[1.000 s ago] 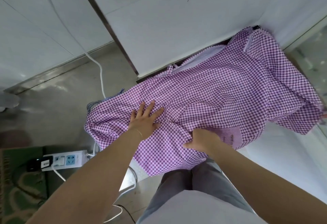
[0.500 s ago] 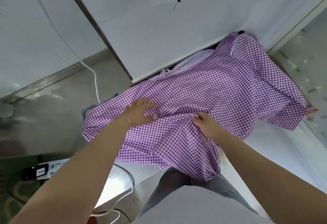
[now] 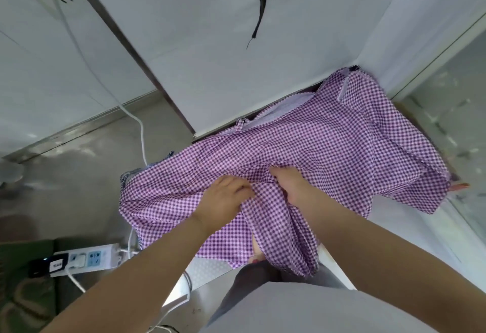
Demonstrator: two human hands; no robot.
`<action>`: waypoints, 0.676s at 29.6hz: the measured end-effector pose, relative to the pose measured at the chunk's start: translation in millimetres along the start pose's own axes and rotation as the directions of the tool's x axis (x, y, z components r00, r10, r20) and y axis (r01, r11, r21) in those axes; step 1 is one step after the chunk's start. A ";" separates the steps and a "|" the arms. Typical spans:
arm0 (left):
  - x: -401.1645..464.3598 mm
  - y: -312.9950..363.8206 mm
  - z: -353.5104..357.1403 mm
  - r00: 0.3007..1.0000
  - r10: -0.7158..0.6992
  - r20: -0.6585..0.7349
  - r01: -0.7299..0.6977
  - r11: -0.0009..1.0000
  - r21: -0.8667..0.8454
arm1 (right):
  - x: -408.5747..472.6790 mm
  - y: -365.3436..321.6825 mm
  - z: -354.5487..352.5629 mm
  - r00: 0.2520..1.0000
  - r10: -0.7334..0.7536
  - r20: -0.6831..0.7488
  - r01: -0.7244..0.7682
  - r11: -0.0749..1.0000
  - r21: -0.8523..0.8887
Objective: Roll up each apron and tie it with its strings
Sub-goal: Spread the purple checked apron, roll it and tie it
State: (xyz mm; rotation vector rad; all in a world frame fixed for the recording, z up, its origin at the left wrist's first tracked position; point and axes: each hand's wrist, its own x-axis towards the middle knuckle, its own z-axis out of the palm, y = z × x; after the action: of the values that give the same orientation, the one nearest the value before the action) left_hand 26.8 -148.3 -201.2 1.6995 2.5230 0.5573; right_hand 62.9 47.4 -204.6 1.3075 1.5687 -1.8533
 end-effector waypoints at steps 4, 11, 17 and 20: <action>50.9 -12.8 -27.3 0.800 -0.553 0.232 0.600 0.729 -0.331 | -23.6 5.0 -7.5 0.729 -0.657 -0.192 0.447 0.670 -0.593; 133.6 -43.4 -56.6 0.633 -0.602 0.486 0.716 0.694 -0.072 | -46.8 10.6 31.8 0.840 -0.527 0.131 0.375 0.387 -0.842; 141.4 -51.9 -42.6 0.553 -0.743 0.377 0.764 0.633 0.126 | -6.2 20.9 -15.3 0.887 -0.448 0.116 0.218 0.183 -0.959; 130.1 -41.6 -24.9 0.542 -0.807 0.236 0.840 0.516 -0.166 | -4.7 32.0 -35.4 0.781 -0.506 0.366 0.413 -0.022 -0.910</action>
State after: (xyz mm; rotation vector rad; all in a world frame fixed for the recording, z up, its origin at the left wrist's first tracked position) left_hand -67.5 -51.0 -170.7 0.2712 2.5948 0.5936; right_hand 104.1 68.8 -216.6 0.1249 2.7211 -0.4274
